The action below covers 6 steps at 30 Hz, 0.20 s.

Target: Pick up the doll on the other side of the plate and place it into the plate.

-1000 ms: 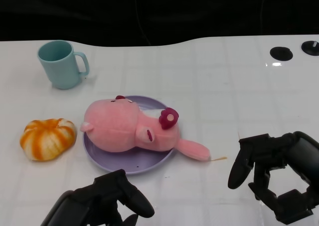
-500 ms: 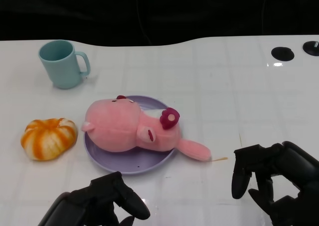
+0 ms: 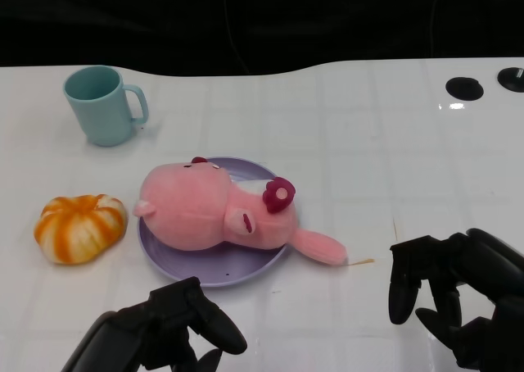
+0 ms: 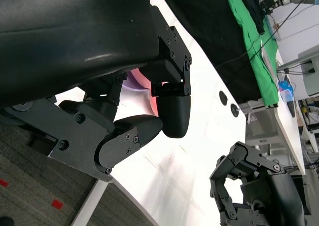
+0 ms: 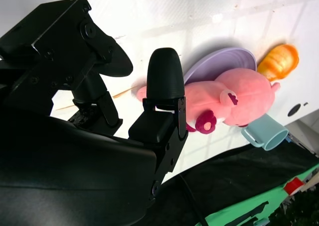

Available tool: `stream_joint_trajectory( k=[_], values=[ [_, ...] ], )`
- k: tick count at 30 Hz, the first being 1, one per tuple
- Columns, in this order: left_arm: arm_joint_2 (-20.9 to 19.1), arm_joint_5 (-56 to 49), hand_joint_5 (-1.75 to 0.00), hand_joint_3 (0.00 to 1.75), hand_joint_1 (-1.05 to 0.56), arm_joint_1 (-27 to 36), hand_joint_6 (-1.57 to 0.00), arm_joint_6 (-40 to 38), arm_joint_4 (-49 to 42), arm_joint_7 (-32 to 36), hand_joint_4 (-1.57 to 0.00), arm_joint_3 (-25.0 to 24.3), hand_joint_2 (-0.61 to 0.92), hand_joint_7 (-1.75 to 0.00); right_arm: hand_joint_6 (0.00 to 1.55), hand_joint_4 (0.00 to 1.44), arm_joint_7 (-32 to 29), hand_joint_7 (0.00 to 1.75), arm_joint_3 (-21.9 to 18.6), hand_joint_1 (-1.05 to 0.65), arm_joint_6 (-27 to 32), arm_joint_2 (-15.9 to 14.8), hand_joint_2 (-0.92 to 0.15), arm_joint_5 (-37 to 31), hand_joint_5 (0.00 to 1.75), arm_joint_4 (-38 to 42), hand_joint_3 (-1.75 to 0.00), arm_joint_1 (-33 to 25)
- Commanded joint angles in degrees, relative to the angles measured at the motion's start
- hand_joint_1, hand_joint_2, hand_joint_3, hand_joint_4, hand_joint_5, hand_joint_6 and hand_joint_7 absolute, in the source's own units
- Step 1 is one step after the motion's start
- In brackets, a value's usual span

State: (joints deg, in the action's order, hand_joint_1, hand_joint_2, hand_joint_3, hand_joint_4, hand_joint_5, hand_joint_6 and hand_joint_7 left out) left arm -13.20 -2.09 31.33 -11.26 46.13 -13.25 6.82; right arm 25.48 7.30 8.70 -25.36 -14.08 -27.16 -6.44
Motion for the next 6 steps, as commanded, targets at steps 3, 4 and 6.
stream_joint_trajectory(
  k=[3,4,6],
  values=[
    [-0.1,-1.2,-1.7,0.86,-0.24,-0.2,-0.65,-1.3,1.7,0.7,-0.57,0.4,0.71,-1.4,0.84,0.91,1.4,1.38,-0.8,0.01,-0.4,-2.1,-0.33,0.5,1.75,0.1,-1.33,0.7],
    [0.0,-1.2,-1.69,0.86,-0.25,-0.2,-0.65,-1.8,2.0,0.7,-0.56,0.3,0.71,-1.39,0.84,0.92,1.5,1.38,-0.8,0.0,-0.3,-2.1,-0.33,0.5,1.75,-0.1,-1.34,0.8],
    [0.1,-1.2,-1.69,0.85,-0.25,-0.3,-0.66,-2.4,2.4,0.7,-0.56,0.3,0.71,-1.39,0.84,0.92,1.8,1.38,-0.8,0.0,-0.1,-2.4,-0.32,0.5,1.75,-0.3,-1.34,0.9]
  ],
)
